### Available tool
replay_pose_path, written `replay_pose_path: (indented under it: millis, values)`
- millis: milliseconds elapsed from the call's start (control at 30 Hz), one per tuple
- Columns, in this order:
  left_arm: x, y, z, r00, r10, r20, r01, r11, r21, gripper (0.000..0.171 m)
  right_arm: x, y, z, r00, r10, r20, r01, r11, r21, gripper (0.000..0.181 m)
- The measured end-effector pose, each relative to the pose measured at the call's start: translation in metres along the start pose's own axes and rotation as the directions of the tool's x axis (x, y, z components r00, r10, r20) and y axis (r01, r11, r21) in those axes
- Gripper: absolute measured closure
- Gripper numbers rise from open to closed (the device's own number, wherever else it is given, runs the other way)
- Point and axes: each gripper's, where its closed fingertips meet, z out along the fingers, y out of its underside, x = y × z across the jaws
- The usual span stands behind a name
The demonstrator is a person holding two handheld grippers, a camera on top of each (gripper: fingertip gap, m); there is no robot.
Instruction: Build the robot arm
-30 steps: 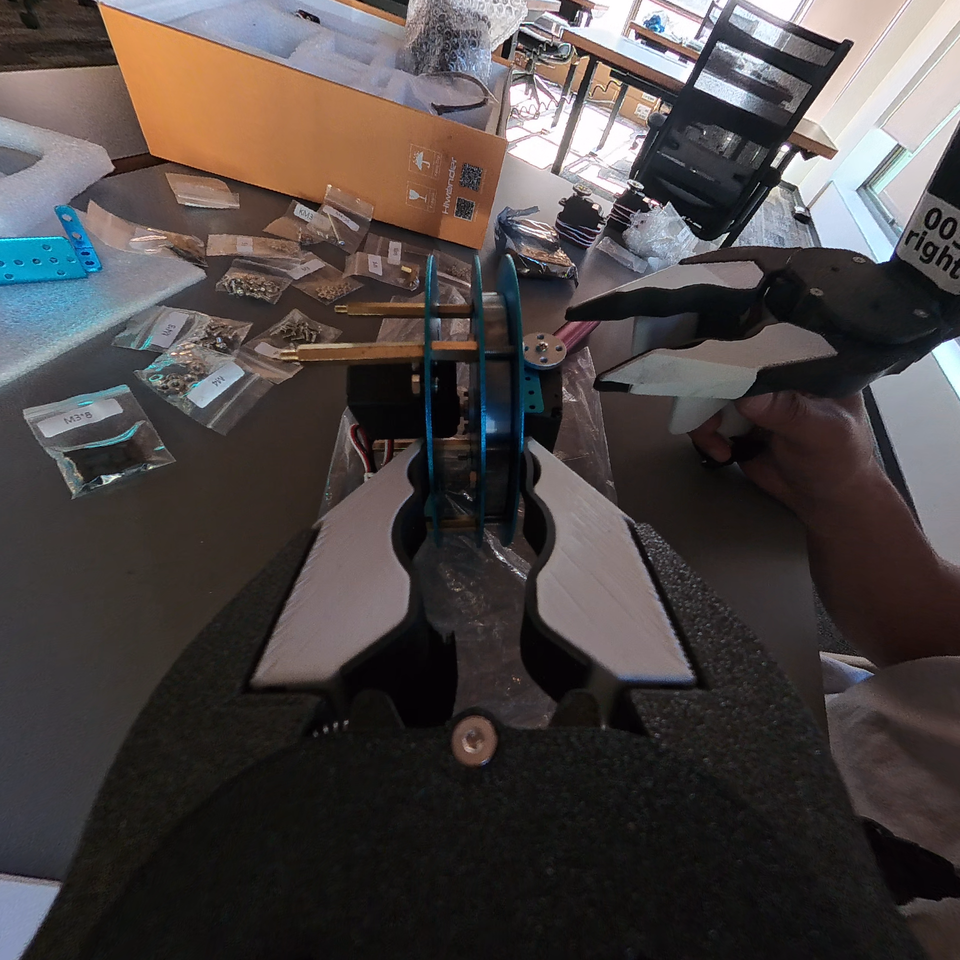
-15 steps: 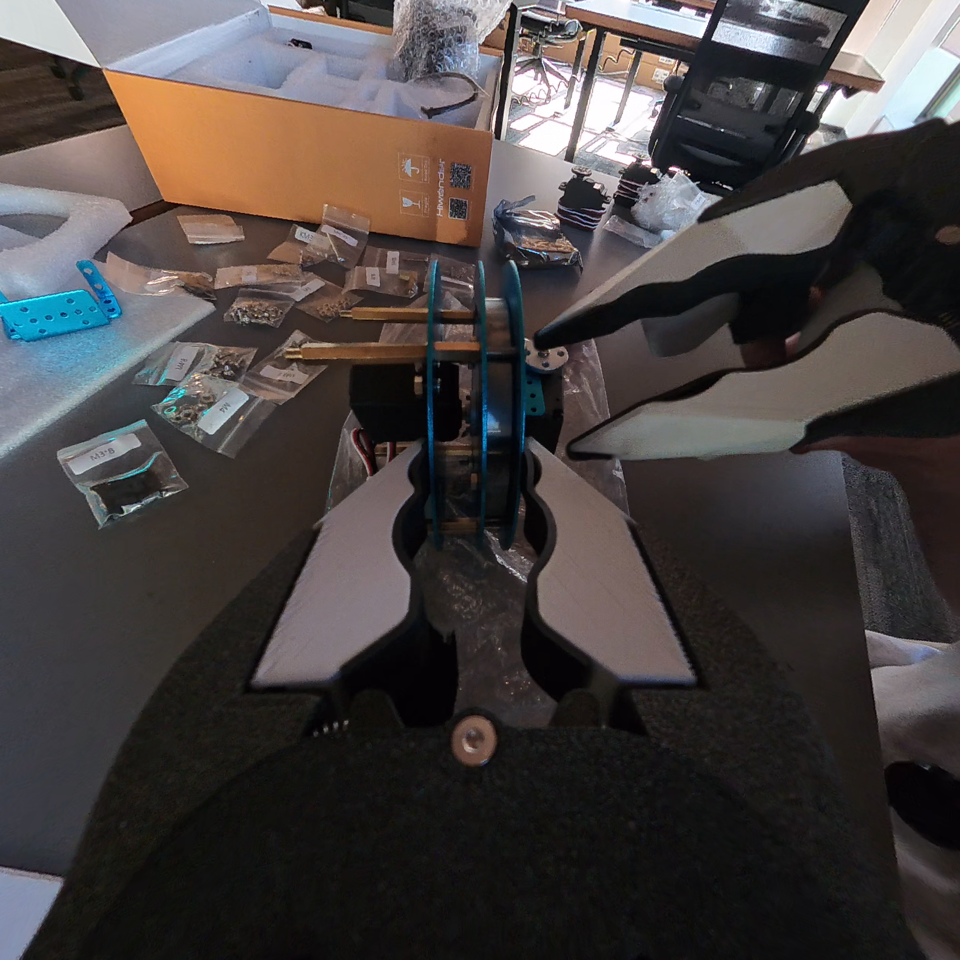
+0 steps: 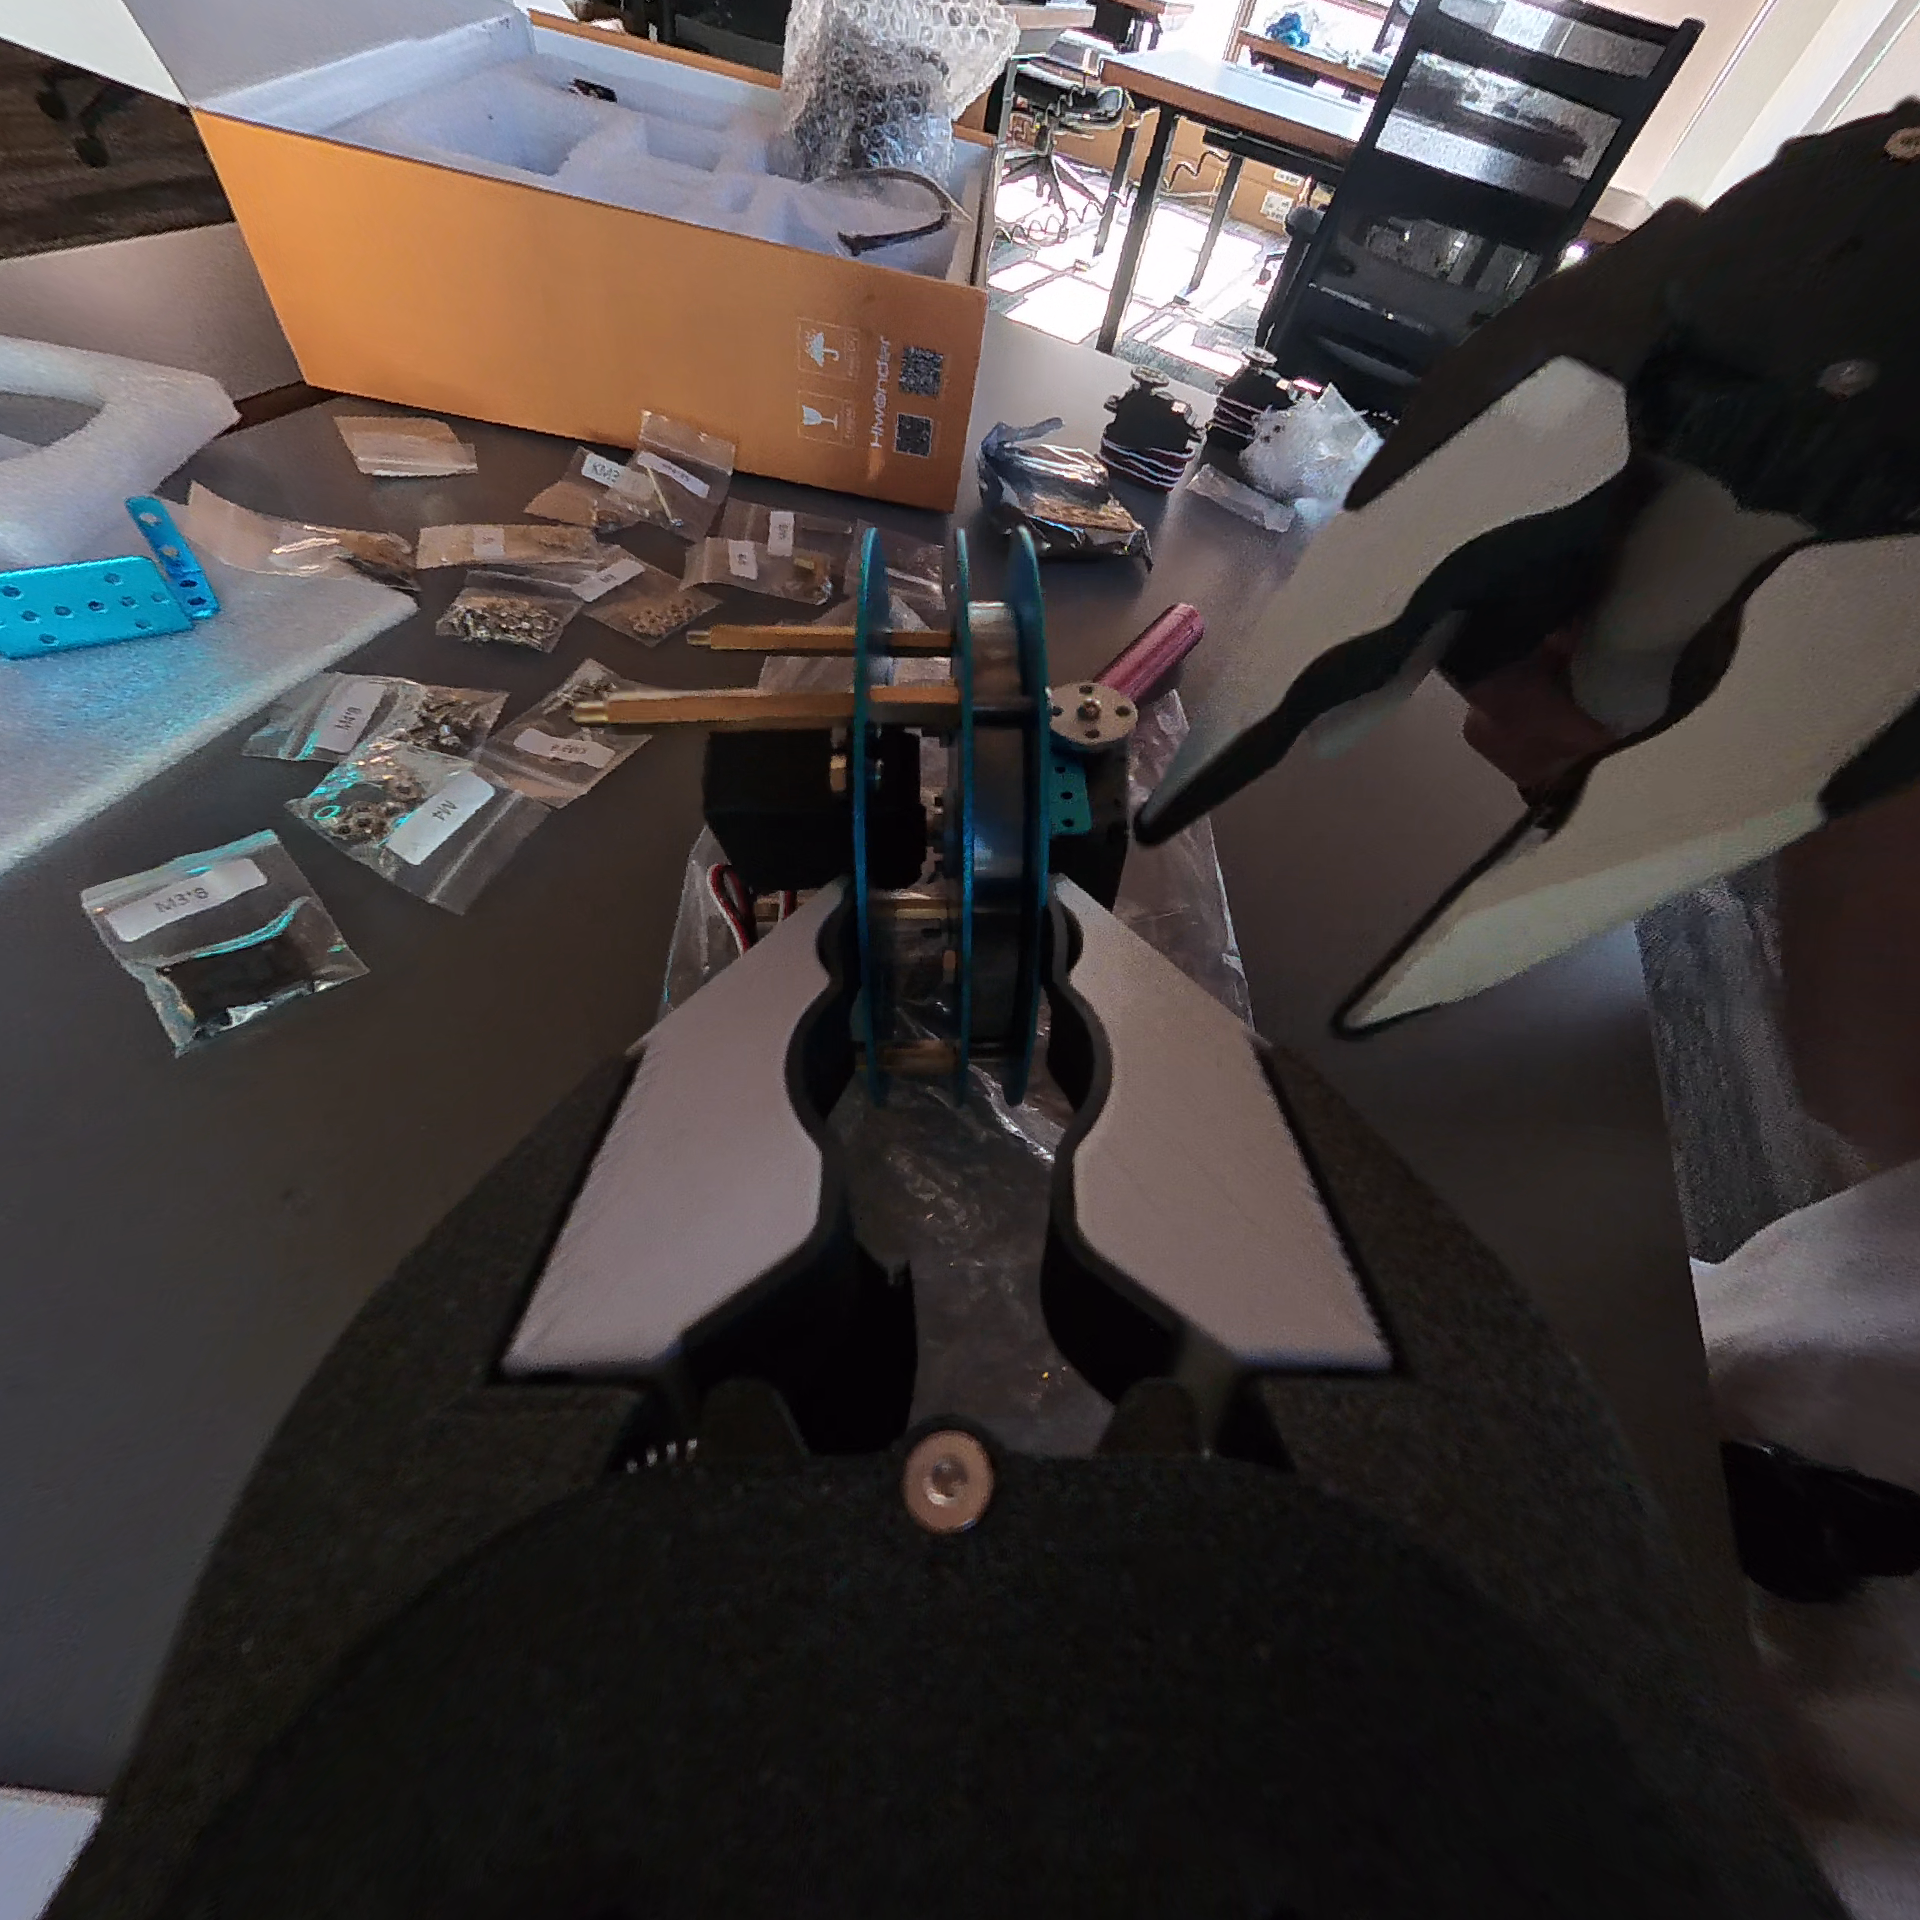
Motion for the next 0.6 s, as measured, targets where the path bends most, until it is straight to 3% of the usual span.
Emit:
replay_pose_path:
  millis: [200,333,433,600]
  values:
    - [-0.003,0.0,-0.001,0.999,-0.032,-0.019,0.032,0.999,0.001,0.14,0.011,-0.003,-0.008,0.999,0.001,-0.048,0.001,0.999,0.047,0.139]
    - [-0.003,0.0,-0.001,0.999,-0.031,-0.019,0.031,1.0,0.0,0.139,0.032,-0.01,-0.019,0.981,-0.031,-0.193,0.052,0.993,0.104,0.138]
    - [-0.003,0.0,-0.001,0.999,-0.046,-0.011,0.046,0.999,0.001,0.14,0.047,0.013,-0.014,0.974,0.057,-0.22,-0.05,0.998,0.039,0.117]
    - [-0.008,0.0,-0.001,0.99,-0.143,-0.008,0.143,0.99,0.004,0.138,0.056,0.026,-0.001,0.942,0.2,-0.27,-0.181,0.979,0.092,0.112]
